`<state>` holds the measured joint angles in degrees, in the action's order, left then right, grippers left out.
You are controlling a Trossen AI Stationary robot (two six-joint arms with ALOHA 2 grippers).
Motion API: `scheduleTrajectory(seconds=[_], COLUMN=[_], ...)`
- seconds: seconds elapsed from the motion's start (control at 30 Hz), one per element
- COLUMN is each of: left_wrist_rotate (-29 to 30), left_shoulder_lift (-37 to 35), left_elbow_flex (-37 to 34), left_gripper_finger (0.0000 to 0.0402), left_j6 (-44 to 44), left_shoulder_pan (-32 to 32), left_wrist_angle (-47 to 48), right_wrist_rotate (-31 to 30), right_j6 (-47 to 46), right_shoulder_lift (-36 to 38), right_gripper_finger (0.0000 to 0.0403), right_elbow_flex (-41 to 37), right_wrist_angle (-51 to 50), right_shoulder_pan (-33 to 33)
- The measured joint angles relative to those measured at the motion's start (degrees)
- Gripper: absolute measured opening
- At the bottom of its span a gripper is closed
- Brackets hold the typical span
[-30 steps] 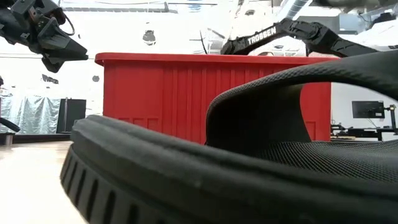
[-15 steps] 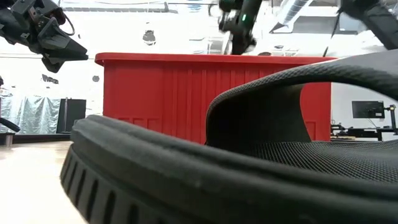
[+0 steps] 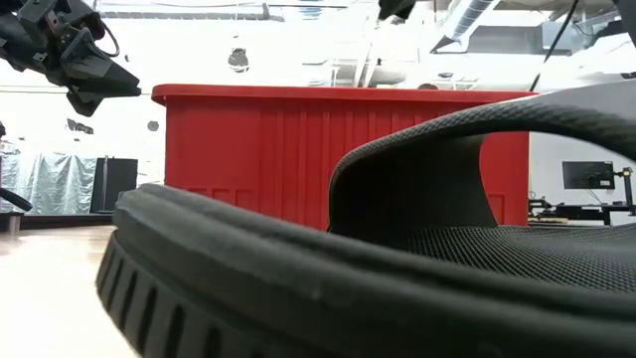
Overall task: Pick and place slides into bin
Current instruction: Put the black slipper into the red bin
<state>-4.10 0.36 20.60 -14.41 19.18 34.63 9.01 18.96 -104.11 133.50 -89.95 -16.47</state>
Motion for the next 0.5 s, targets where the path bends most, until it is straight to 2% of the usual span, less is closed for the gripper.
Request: scheduleTrajectory(seconds=[0.23, 0.4, 0.5], left_wrist_rotate=[0.02, 0.02, 0.02], left_shoulder_lift=[-0.02, -0.02, -0.02], left_elbow_flex=[0.0, 0.0, 0.0], left_gripper_finger=[0.0089, 0.0089, 0.0089], left_j6=[0.0, 0.0, 0.0], left_shoulder_pan=[0.02, 0.02, 0.02], left_wrist_angle=[0.02, 0.0, 0.0], right_wrist_rotate=[10.56, 16.85, 18.2], right_j6=[7.06, 6.29, 4.15], right_shoulder_lift=[1.89, 2.6, 2.95], right_gripper_finger=[0.0, 0.0, 0.0], right_elbow_flex=[-5.2, -10.59, -14.29], right_wrist_angle=[-0.14, -0.03, -0.07], right_shoulder_pan=[7.23, 11.07, 13.36])
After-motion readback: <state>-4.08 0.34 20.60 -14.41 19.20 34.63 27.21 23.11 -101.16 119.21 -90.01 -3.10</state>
